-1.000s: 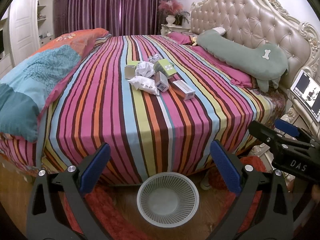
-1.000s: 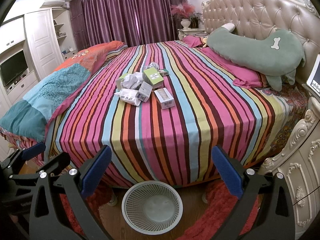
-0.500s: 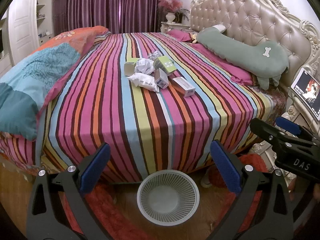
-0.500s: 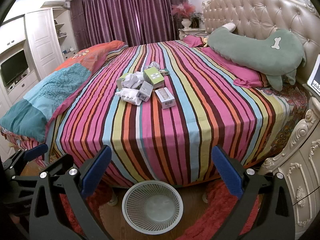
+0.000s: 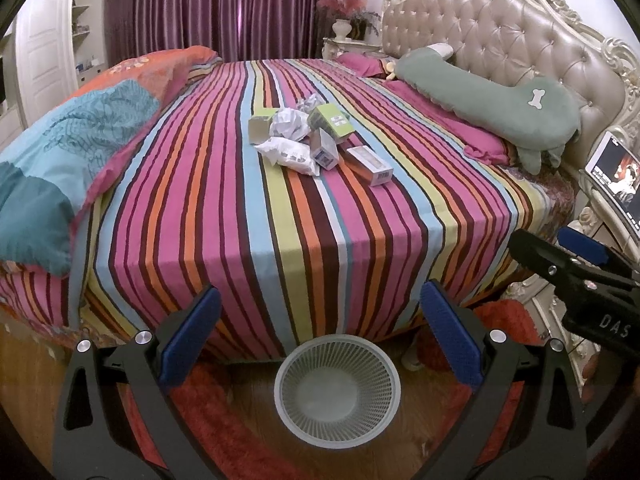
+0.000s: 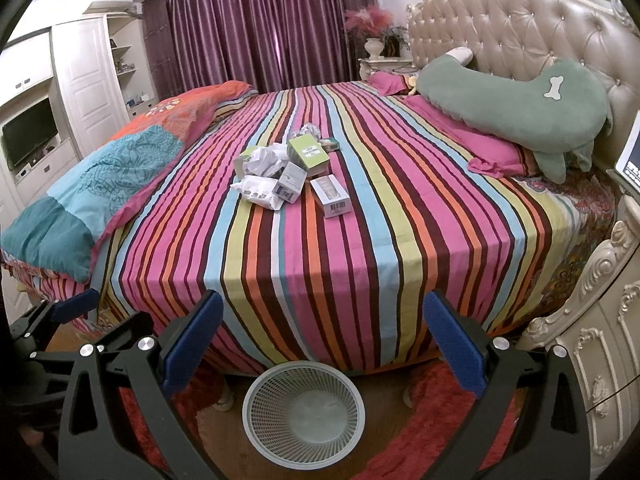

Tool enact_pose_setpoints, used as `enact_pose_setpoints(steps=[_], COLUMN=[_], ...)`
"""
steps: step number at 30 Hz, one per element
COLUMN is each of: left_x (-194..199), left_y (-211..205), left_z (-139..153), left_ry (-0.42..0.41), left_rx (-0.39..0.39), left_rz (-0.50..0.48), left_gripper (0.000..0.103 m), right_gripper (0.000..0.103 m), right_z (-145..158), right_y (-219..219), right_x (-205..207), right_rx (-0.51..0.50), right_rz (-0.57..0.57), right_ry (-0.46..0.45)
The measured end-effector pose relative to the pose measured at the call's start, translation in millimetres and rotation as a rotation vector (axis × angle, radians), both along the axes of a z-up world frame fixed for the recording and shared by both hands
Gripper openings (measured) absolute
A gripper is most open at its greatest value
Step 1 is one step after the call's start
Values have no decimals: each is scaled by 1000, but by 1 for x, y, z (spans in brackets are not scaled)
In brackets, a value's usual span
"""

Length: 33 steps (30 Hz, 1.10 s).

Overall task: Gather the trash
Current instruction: 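Move both tools toward the pile of trash on the bed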

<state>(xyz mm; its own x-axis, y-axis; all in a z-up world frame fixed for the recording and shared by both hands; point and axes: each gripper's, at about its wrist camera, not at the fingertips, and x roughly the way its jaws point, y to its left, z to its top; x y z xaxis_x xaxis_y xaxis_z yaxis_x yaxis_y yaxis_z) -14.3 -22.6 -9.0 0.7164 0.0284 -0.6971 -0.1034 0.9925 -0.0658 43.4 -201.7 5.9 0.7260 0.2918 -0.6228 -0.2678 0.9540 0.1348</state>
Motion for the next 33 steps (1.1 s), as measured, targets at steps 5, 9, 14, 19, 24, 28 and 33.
enact_pose_setpoints(steps=[5,9,14,19,24,28,33], left_x=[9,18,33,45,56,66,77], left_y=[2,6,18,27,33,38,46], left_z=[-6,-12,-25,-37,-49,-60,-67], left_ry=[24,38,68,100,133,160,172], left_rx=[-17,-20,-40,-58,-68,-81,-94], left_rz=[6,12,35,54,62,67,78], left_gripper=[97,97,97,97,97,97,97], right_gripper=[96,96,96,96,96,96,96], right_z=[-7,-13,-23,-35,-45,-51,-57], right_y=[-1,-3,-2,-3,-1,0,3], right_x=[6,16,31,45,55,61,73], right_rx=[3,12,8,7,-7,-10,-5], right_rz=[1,0,5,3,3,16,40], right_ry=[16,32,61,95,100,81,111])
